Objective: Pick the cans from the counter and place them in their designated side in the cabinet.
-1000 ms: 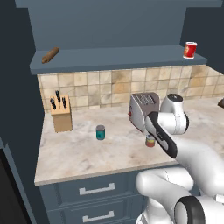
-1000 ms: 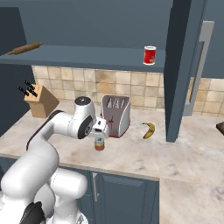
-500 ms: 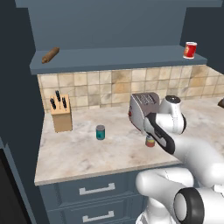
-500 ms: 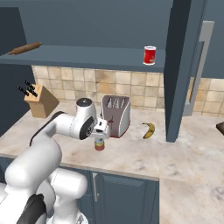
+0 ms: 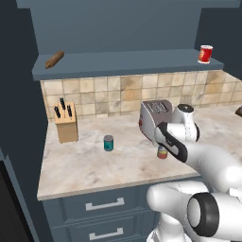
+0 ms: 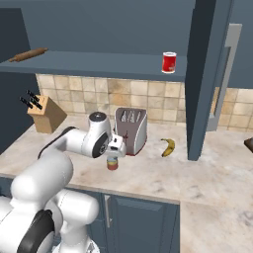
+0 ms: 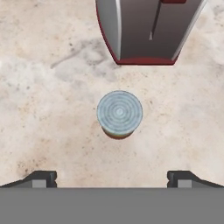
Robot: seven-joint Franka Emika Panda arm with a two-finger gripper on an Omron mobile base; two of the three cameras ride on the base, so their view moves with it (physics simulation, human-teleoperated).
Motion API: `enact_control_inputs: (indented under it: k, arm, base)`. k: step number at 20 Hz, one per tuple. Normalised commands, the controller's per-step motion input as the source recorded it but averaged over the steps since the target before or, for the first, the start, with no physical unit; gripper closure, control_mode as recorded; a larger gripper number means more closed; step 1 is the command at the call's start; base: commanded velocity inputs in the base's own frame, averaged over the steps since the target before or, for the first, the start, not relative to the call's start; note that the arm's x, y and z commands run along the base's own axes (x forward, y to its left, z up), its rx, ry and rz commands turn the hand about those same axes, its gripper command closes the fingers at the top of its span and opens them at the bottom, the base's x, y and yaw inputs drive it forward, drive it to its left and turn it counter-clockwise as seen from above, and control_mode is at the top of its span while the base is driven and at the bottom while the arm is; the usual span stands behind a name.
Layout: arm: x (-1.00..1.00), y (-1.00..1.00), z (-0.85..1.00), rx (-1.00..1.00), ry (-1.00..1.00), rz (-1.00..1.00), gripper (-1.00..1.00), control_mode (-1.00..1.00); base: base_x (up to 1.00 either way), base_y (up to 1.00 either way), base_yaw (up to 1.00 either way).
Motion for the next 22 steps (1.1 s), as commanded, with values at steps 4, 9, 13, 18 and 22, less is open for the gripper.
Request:
enact_control_inputs:
  k: [4,9,13,18,22]
  arm:
    - [0.11,0.00,-0.13,0.00,0.00,0.00,-1.00,-1.00]
    - [0.10,-0.01,-0.12,0.00,0.00,0.00,-1.00,-1.00]
    - [0.10,0.00,-0.12,0.00,0.00,0.00,-1.00,-1.00]
    - [0.11,0.00,-0.11,0.00,0.00,0.00,-1.00,-1.00]
    - [0.11,0.00,-0.12,0.00,0.00,0.00,-1.00,-1.00]
  base:
    - [0.00,0.00,0.00]
    - [0.00,0.00,0.00]
    - [0.00,0.00,0.00]
    - [0.00,0.00,0.00]
    - [0.00,0.00,0.00]
